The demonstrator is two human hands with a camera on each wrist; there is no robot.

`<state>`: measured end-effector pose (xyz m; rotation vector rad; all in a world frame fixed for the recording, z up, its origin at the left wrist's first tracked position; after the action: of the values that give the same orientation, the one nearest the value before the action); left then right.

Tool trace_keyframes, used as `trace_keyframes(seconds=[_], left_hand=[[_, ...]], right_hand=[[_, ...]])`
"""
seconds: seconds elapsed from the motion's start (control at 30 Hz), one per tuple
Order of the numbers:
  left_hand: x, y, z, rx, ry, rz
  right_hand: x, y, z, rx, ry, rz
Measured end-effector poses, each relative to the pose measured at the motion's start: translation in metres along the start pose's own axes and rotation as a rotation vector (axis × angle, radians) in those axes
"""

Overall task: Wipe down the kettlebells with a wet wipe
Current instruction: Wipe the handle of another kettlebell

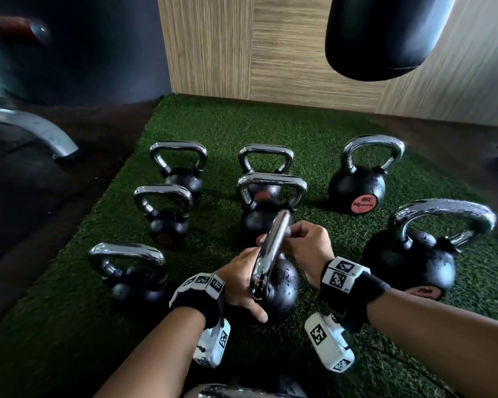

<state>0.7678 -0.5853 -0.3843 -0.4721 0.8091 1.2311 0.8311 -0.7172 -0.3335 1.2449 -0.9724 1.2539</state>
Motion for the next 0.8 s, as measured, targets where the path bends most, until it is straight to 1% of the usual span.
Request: trace_keyframes(seconds=[0.07,0.17,0.3,0.37,0.53,0.63,0.73,0.8], left_hand=[[0.0,-0.001,-0.001,0.0,-0.013,0.004],[0.003,-0.001,-0.001,-0.003,-0.014,0.017],[0.004,-0.003,-0.001,0.006,-0.032,0.018],[0.005,-0.004,-0.004,0.027,-0.032,0.018],[0.004,-0.004,-0.004,0.02,-0.028,0.0],[0.003,-0.003,-0.003,0.01,-0.04,0.003],[-0.001,0.0,-0.002,0.004,-0.042,0.009],[-0.004,0.003,-0.001,0.012,-0.077,0.032]], right_hand=[[0.0,-0.006,0.008,-0.08,0.066,0.008],[-0.003,-0.008,0.007,-0.087,0.115,-0.002],[0.006,-0.016,0.017,-0.183,0.225,0.035],[0.005,-0.019,0.017,-0.196,0.232,0.019],[0.001,-0.019,0.004,-0.167,0.149,-0.078],[-0.001,-0.017,0.001,-0.133,0.174,-0.121],[-0.01,-0.014,-0.004,-0.064,0.254,-0.216],[-0.017,-0.011,-0.008,-0.024,0.171,-0.294]])
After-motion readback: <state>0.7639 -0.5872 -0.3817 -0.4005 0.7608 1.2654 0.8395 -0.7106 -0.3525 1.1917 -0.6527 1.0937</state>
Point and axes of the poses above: each hand's wrist, its own y-axis away from the middle knuckle, its own z-axis out of the back of the hand, x = y × z, the point moved 10 cm from there along -y, towards the middle knuckle, and after that the axes turned 4 degrees about y, right-handed, at the moved point
